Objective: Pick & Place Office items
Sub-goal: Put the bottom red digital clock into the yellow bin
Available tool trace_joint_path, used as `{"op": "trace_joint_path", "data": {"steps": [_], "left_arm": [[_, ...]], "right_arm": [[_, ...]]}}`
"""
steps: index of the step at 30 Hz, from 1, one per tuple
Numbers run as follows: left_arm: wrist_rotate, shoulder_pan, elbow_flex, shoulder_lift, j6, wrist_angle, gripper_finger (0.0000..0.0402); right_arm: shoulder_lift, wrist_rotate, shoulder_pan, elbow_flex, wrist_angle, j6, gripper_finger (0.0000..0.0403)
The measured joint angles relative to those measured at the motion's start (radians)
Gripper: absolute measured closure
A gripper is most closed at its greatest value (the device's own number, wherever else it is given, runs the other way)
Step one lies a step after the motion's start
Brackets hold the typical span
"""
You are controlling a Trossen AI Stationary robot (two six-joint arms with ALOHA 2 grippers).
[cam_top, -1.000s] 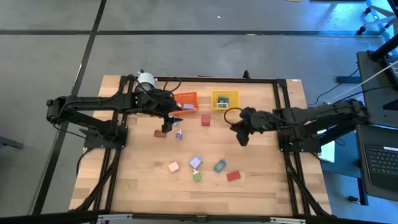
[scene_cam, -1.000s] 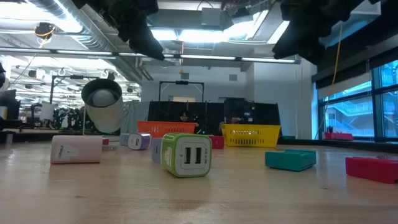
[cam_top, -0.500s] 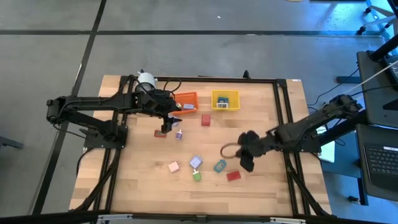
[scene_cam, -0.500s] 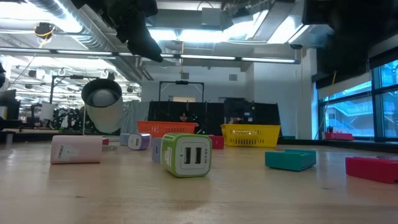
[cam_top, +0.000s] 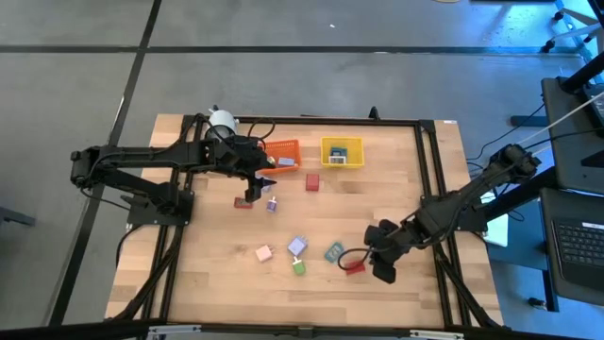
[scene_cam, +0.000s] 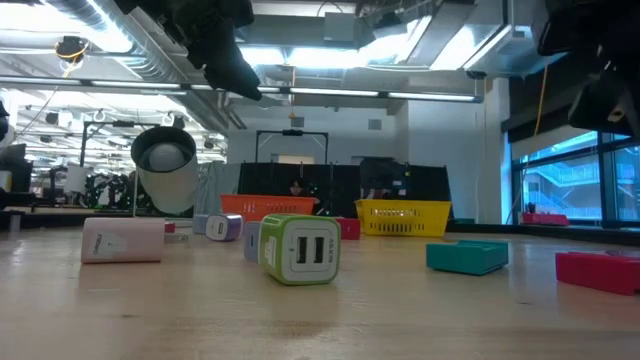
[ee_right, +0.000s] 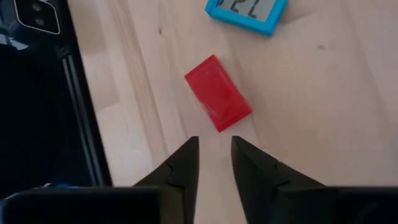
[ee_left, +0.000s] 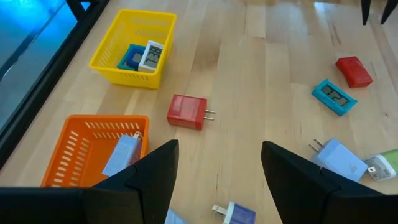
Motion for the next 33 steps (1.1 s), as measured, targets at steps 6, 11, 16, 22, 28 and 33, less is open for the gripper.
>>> {"op": "trace_joint_path", "data": {"steps": [6,11,16,22,28,33], "left_arm": [[0.000,0.000,0.000,0.000,-0.001,0.000,0.0176],[0.000,0.000,0.000,0.000,-0.001,0.001,0.0176],[0.008,0.000,0.000,0.000,0.000,0.007,0.0176],[0.008,0.000,0.000,0.000,0.011,0.007,0.0176],[0.008,0.000,0.000,0.000,0.018,0.007,0.0176],[0.008,0.000,0.000,0.000,0.018,0.007,0.0176]], "right_arm": [[0.000,0.024,0.004,0.000,0.004,0.024,0.0219],[0.000,0.071,0.004,0.000,0.029,0.020,0.0161],[0.024,0.077,0.003,0.000,0.091,-0.002,0.0140],[0.140,0.008,0.002,0.000,0.113,-0.009,0.0145],[0.180,-0.020,0.002,0.000,0.112,-0.037,0.0148],[0.180,-0.081,-0.017,0.000,0.104,-0.083,0.0148]]}}
